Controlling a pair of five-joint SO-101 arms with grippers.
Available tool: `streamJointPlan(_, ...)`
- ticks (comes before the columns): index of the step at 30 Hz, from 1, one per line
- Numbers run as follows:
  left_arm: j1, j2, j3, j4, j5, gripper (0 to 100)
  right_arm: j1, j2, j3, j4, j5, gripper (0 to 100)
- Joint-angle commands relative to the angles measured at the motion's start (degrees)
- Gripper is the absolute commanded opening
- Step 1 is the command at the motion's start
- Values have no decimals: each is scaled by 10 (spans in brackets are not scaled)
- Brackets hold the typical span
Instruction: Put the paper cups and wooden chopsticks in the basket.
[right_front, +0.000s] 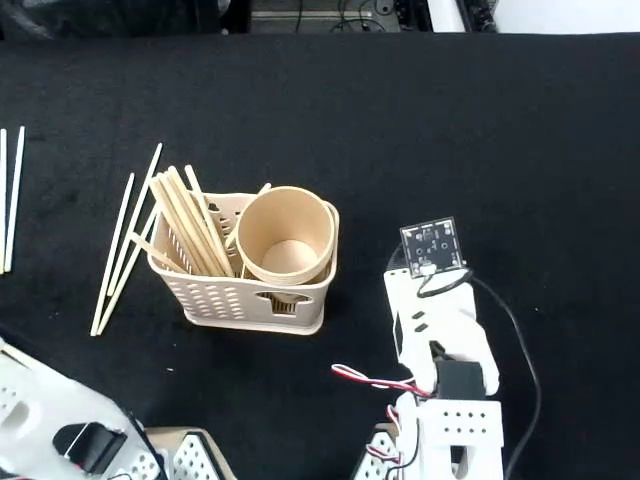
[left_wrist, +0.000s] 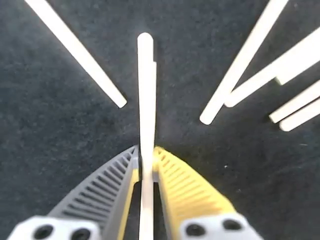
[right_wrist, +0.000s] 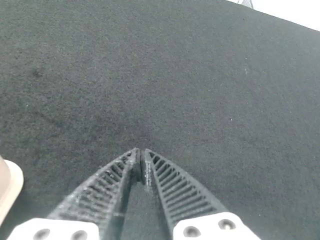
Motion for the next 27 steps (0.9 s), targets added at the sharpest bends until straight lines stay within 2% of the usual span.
streamJointPlan(1, -5, 40, -10, -1, 4, 30, -4, -5, -7, 0, 7, 13)
streamJointPlan(8, -6, -34, -34, 105, 4, 30, -4, -5, -7, 0, 7, 13)
streamJointPlan(19, 20, -349, -28, 199, 4, 30, -5, -5, -7, 0, 7, 13)
streamJointPlan(23, 60, -461, -29, 217, 5, 29, -5, -5, -7, 0, 7, 13)
streamJointPlan(27, 134, -599, -35, 216, 55, 29, -5, -5, -8, 0, 7, 13)
